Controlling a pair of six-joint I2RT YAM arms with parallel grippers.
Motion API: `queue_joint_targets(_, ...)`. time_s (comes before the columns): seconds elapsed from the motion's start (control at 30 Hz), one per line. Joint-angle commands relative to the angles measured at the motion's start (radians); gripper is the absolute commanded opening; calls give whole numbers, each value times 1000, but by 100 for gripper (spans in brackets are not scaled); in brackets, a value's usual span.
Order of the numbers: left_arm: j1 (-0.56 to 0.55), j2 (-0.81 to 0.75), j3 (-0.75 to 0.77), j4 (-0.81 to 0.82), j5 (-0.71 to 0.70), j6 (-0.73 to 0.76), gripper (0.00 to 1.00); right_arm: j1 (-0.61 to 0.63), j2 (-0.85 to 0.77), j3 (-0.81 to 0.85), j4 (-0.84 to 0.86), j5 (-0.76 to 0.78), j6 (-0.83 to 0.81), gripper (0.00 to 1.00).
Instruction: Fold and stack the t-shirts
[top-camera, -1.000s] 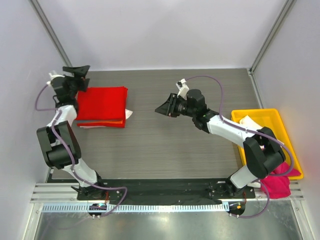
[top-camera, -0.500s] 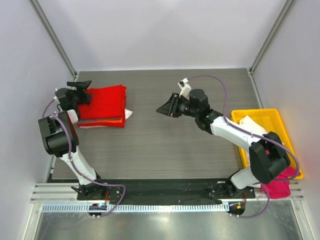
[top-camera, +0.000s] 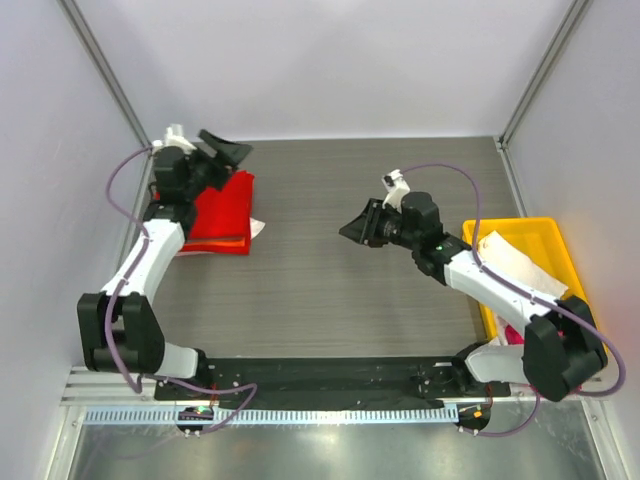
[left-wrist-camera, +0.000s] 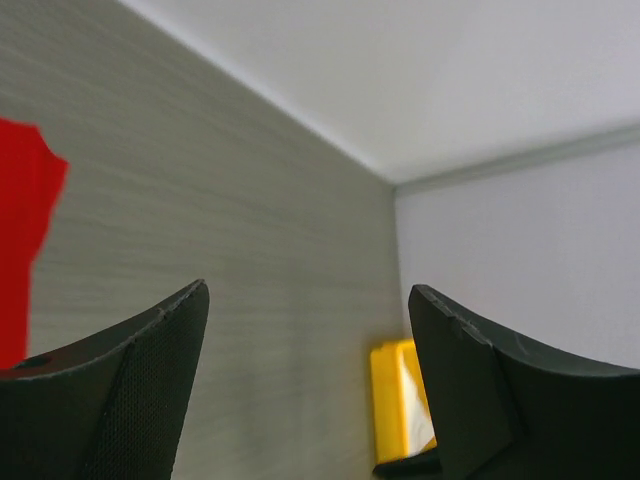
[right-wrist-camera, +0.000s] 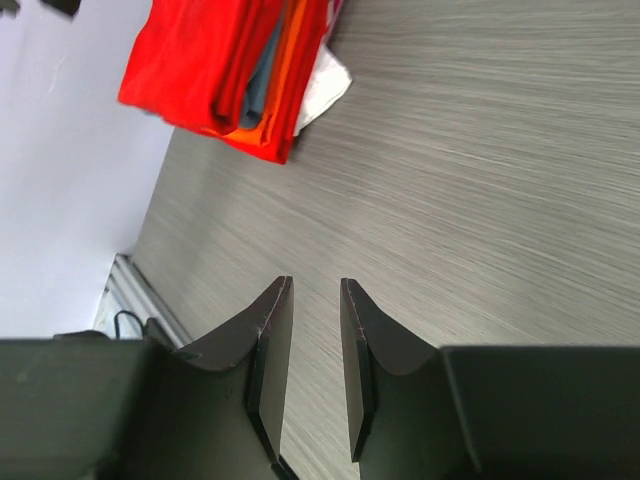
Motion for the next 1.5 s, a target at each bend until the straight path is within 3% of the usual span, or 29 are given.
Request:
queue_joint_targets(0.0, -119, -45, 48, -336, -137, 244, 81, -21, -108, -31, -57, 78, -68, 31)
queue_joint_targets(0.2, -382, 22, 217, -625, -346, 418, 80, -27, -228, -84, -163, 166, -85, 33)
queue_joint_targets(0.3, -443, 169, 315, -771, -397, 484, 79, -29, -256, -106, -181, 197, -84, 32)
queue_joint_targets(0.4, -446, 355, 509, -964, -426, 533, 59, -30, -277, -121, -186, 197, -76, 31)
queue_joint_targets(0.47, -446, 409, 556, -994, -428, 551, 53, -32, -282, -121, -194, 197, -75, 31)
queue_joint_targets(0.57, -446, 484, 607, -1005, -446, 573, 33, -32, -288, -130, -204, 209, -75, 31)
queue_joint_targets(0.67, -445, 593, 679, -1048, -460, 597, 2, -33, -286, -137, -201, 210, -69, 31)
queue_joint_targets(0.7, -440, 622, 732, -1066, -457, 600, 0, -33, -285, -137, -201, 210, -69, 31)
queue_joint_targets(0.97, -419, 836, 897, -1169, -450, 623, 0, -35, -276, -140, -200, 206, -62, 31)
queue_joint_targets(1.23, -334, 813, 776, -1117, -466, 643, 0, -35, -288, -158, -194, 203, -50, 30)
queue_joint_targets(1.47, -297, 810, 710, -1114, -564, 658, 0, -35, -276, -161, -166, 184, -27, 31)
